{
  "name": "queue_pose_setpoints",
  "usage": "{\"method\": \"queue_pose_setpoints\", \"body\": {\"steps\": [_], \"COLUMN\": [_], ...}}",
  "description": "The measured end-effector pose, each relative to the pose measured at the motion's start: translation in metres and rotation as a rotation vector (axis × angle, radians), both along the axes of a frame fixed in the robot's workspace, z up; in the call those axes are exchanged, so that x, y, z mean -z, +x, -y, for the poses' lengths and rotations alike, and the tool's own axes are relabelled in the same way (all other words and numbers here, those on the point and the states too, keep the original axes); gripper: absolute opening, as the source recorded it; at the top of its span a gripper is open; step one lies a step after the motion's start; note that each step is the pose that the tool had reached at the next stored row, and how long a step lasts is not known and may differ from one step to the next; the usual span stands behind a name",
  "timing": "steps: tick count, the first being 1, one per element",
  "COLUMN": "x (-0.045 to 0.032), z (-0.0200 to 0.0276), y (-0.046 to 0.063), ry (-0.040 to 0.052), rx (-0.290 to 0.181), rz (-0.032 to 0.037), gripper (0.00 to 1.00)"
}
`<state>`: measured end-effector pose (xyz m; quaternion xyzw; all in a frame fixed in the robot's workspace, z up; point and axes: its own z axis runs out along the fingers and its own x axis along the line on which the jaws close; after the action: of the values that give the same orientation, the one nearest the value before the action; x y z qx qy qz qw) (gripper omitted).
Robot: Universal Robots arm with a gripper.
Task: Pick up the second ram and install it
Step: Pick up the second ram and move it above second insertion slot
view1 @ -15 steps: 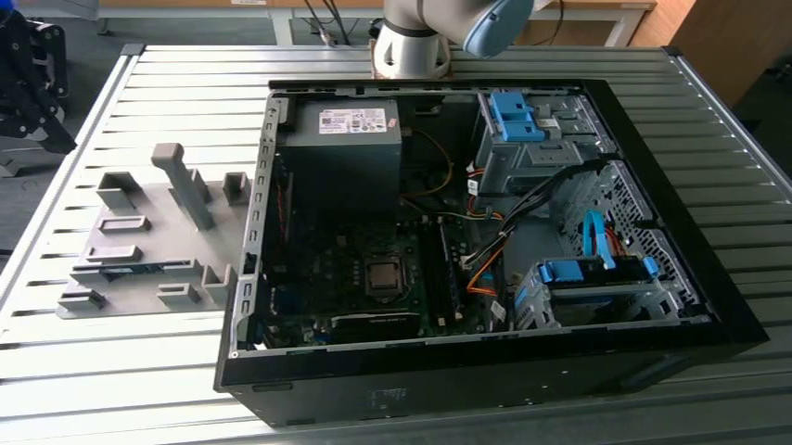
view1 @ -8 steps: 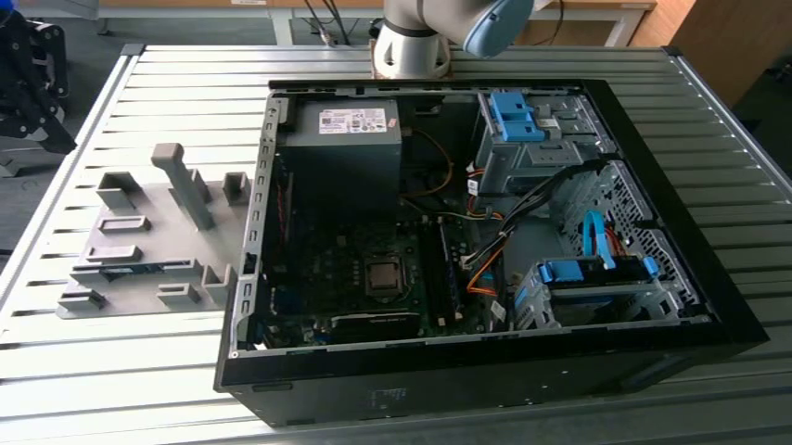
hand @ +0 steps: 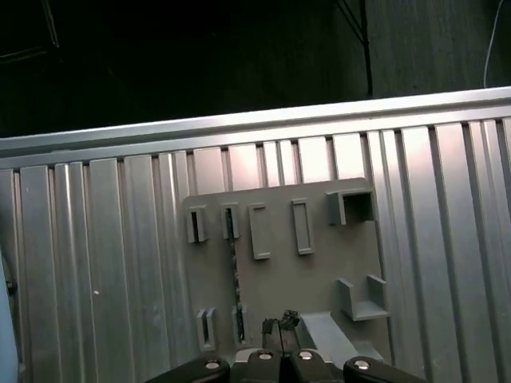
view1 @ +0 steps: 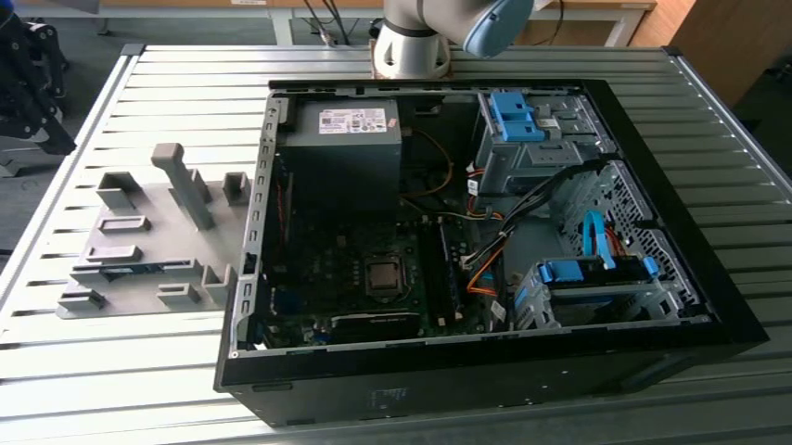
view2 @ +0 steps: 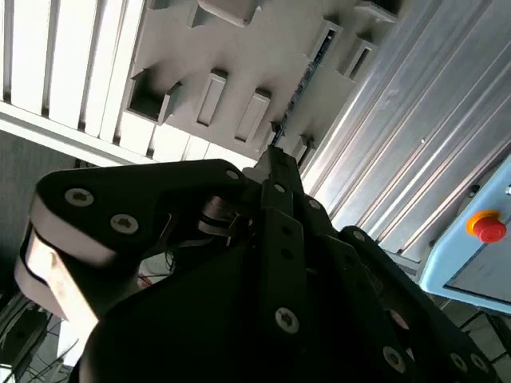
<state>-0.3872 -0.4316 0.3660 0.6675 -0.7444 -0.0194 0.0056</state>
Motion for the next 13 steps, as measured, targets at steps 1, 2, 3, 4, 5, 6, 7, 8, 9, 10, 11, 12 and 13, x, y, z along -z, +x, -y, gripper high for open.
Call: {"method": "queue_pose_setpoints", "body": {"steps": [1,2,3,4,5,6,7,8,9,10,11,12,13], "x": [0.0002,0.0004,0.0006,0.0008,0.001,0.0015,0.002,0.0028,0.0039,0.0051,0.0064,0.0076,0.0088], "z": [0.0,0.0,0.0,0.0,0.0,0.0004,0.0006,0.0007,0.0009,0.001,0.0011,0.0012,0.0012], "y": [0.0,0.0,0.0,0.0,0.0,-0.0004,-0.0011,-0.002,-0.0031,-0.0039,-0.0043,-0.0048,-0.0051], "ry": [0.0,0.0,0.0,0.0,0.0,0.0001,-0.0001,-0.0002,-0.0004,-0.0005,-0.0005,-0.0007,-0.0009], "rx": [-0.016,-0.033,-0.051,-0.067,-0.082,-0.09,-0.091,-0.091,-0.091,-0.091,-0.091,-0.091,-0.091], "rz": [0.0,0.0,0.0,0.0,0.0001,0.0001,0.0007,0.0025,0.006,0.0092,0.0127,0.016,0.0189], "gripper": [0.11,0.11,0.11,0.11,0.11,0.11,0.11,0.11,0.11,0.11,0.11,0.11,0.11]}}
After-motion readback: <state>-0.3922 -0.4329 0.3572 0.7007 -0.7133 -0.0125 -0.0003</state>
